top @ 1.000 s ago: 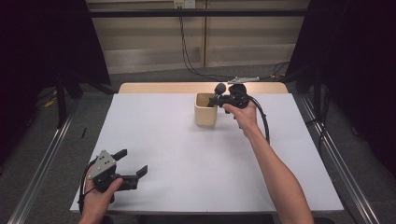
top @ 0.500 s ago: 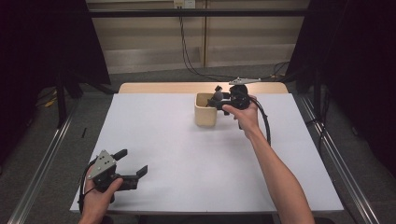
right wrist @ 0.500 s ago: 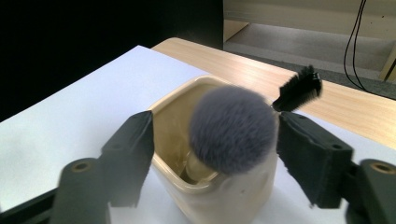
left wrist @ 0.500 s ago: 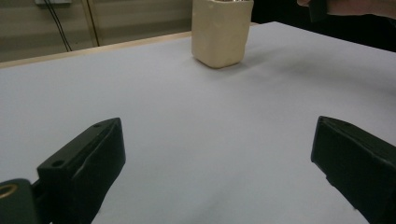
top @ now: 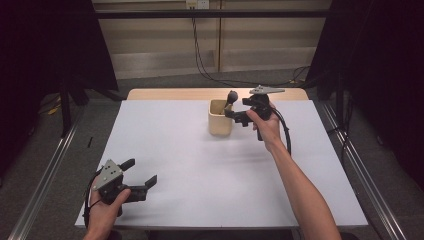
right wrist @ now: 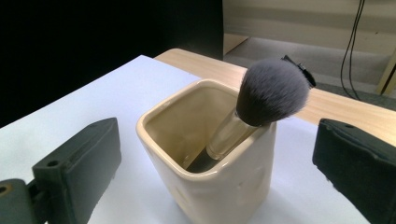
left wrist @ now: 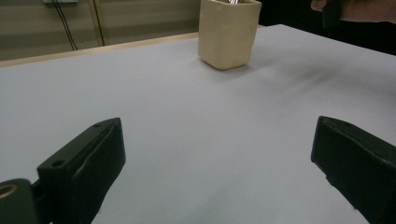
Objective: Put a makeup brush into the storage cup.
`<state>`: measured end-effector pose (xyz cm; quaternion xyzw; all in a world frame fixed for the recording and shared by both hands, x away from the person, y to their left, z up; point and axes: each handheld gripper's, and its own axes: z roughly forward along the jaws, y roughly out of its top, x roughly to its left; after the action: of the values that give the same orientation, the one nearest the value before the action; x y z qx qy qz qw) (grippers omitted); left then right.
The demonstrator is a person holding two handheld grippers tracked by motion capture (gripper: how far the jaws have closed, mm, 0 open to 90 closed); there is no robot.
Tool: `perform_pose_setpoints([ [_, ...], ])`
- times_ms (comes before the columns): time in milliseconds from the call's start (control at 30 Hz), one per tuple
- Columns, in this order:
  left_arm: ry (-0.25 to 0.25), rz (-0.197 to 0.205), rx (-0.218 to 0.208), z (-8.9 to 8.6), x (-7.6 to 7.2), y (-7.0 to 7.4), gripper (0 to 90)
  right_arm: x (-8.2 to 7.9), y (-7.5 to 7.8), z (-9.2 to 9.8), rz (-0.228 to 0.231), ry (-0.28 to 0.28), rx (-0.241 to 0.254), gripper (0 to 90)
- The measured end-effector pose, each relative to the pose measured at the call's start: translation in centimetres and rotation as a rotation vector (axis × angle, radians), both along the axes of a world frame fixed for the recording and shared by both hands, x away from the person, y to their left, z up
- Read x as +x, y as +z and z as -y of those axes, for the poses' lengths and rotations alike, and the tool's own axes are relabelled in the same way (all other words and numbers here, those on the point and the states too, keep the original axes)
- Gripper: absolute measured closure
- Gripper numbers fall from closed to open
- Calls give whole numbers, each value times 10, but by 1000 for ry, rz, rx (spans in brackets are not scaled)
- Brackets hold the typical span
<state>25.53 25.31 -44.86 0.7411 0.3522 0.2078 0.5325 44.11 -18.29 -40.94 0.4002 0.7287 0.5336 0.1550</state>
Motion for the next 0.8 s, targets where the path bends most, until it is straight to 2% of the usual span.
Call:
perform_pose_setpoints([
  [133, 1, 3, 2, -1, 0, 0, 30, -6, 0, 2, 14, -7, 6, 8],
  [233, 4, 1, 1, -1, -1, 0, 30, -13, 0, 1, 58, -39, -33, 13],
  [267, 3, 4, 2, -1, -1, 0, 30, -14, 0, 2, 62, -51, -33, 22],
  [367, 3, 5, 0, -1, -2, 1, 30, -18, -1, 5, 56, -58, -9, 19],
  [500, -2, 10, 2, -1, -3, 2, 31, -22, -2, 9, 30, -73, -10, 16],
  [667, 6, 13, -5, -3, -4, 2, 30, -30, -3, 16, 56, -77, 4, 12],
  [800, 14, 12, -5, -5, -4, 2, 30, -36, -4, 20, 63, -81, -6, 12],
])
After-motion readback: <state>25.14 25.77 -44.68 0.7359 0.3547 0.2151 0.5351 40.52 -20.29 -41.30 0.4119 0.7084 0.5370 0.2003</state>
